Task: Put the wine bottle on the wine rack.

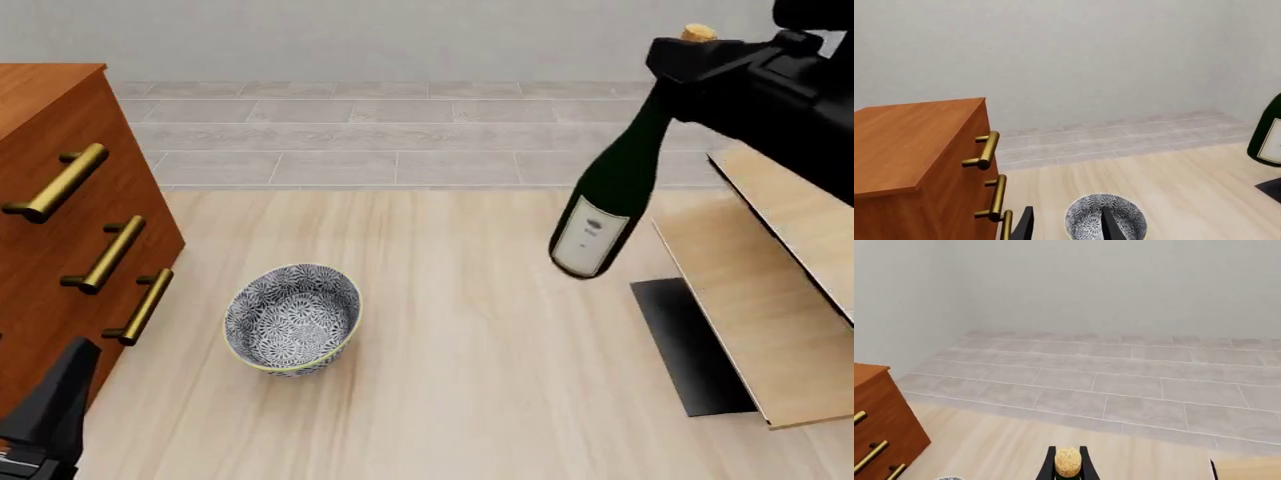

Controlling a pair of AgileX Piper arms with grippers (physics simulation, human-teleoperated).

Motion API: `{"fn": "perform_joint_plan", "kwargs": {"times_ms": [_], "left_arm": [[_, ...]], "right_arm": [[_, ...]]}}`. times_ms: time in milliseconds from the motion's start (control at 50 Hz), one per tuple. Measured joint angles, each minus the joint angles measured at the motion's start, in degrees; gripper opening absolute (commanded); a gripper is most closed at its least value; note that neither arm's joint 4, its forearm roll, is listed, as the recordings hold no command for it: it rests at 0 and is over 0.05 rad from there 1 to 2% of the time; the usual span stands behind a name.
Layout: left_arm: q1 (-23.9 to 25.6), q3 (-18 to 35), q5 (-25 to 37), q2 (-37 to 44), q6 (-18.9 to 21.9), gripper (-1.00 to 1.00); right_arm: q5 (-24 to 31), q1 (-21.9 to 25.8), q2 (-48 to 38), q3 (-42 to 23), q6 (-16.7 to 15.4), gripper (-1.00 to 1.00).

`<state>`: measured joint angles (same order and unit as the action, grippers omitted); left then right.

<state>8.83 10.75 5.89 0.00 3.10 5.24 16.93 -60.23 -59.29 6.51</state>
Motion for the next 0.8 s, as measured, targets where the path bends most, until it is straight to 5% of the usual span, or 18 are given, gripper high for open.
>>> {"fn": "perform_joint_plan", "kwargs": {"times_ms": [800], "left_arm": [[1.44,-1.19,-1.94,0.00,-0.79,1.00]], "right_arm": [[17.48,-15.51,5.02,-7.79,15.78,-1.00]]}}
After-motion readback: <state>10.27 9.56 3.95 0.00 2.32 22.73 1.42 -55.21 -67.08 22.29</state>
